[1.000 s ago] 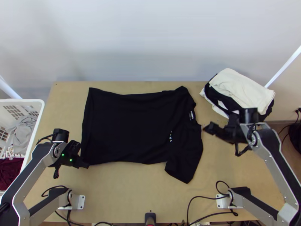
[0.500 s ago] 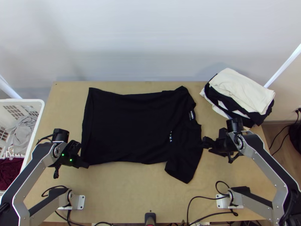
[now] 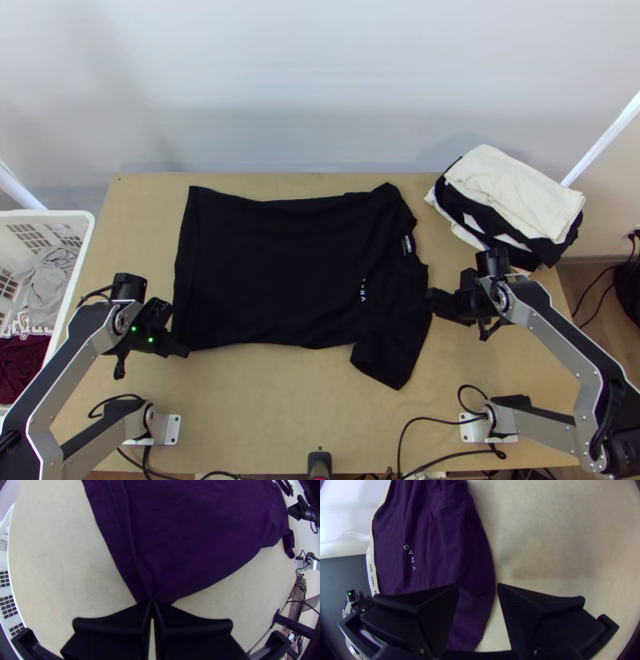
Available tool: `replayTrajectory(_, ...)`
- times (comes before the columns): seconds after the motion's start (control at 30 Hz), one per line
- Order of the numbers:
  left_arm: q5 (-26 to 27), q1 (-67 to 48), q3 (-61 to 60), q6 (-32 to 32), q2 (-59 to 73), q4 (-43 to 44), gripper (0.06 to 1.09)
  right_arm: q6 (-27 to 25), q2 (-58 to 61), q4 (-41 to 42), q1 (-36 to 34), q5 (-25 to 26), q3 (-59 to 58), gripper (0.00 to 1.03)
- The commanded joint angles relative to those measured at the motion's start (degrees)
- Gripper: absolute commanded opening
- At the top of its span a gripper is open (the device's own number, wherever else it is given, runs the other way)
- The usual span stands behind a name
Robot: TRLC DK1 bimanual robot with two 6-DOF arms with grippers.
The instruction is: Fold the t-shirt
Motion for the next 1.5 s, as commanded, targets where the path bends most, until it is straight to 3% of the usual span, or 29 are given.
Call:
replayTrajectory(0.0,0.33,-0.17,-0.99,0.63,-0.53,-0.02,0.1,-0.5,2.17,1.45,0.39,-0.22,-1.69,0.52)
replayTrajectory(0.2,0.33,-0.08,-0.99,0.63,-0.44,-0.02,0.1,-0.33,4.8,3.38,1.71,0.04,-1.86,0.52)
replayTrajectory(0.23,0.33,-0.08,-0.99,0.63,-0.44,-0.02,0.1,-0.41,4.98,3.82,1.89,0.22,-1.86,0.42)
replayTrajectory(0.3,0.33,-0.08,-0.99,0.63,-0.44,-0.02,0.1,-0.41,4.54,5.49,2.24,0.92,-1.95,0.04)
replayTrajectory(0.57,0.77,1.41,4.2,-2.36,-0.18,0.06,0.1,-0.77,-6.53,5.05,4.08,1.1,-0.81,0.03)
replayTrajectory(0.9,0.77,0.27,19.84,-19.41,3.6,6.48,0.1,0.64,-14.44,0.13,6.28,1.1,13.17,0.03)
replayTrajectory(1.17,-0.54,1.41,33.99,-26.97,9.14,11.05,0.1,-0.85,-10.05,4.87,4.96,5.14,27.23,0.03)
replayTrajectory(1.47,-3.09,5.54,61.77,-32.95,20.65,10.96,0.1,-3.05,0.59,8.48,1.71,6.46,44.89,0.03)
